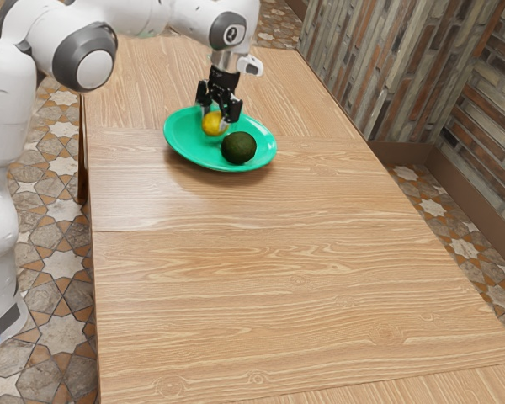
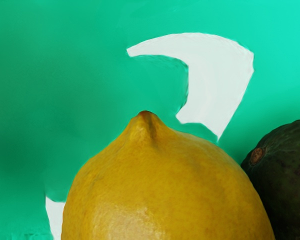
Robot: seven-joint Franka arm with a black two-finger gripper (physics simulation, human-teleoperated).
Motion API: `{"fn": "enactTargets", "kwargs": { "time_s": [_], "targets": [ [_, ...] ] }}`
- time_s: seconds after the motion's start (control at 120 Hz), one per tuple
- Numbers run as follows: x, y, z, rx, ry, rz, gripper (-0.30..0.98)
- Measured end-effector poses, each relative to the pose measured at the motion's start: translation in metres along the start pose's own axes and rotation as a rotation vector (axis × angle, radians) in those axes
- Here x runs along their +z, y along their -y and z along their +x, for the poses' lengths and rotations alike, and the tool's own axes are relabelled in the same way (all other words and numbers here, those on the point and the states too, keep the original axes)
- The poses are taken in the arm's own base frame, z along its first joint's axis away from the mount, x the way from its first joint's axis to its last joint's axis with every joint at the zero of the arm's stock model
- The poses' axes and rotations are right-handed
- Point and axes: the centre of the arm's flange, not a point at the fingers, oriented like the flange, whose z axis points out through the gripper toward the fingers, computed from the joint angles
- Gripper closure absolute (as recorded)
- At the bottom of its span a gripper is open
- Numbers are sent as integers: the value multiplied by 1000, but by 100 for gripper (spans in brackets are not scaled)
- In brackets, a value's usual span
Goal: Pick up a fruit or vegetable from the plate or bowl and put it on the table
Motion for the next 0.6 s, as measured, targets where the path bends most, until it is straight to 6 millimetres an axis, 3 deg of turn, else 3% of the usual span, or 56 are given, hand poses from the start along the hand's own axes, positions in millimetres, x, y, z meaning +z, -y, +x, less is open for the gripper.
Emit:
{"fn": "enactTargets", "kwargs": {
  "time_s": [0.142,0.233,0.408,0.6],
  "targets": [
    [-48,-22,-22,35,-40,-1,40],
    [-77,-59,-42,98,-58,5,40],
    [-105,-179,-88,284,-71,76,40],
    [-90,-322,-149,491,-67,165,41]
  ]
}}
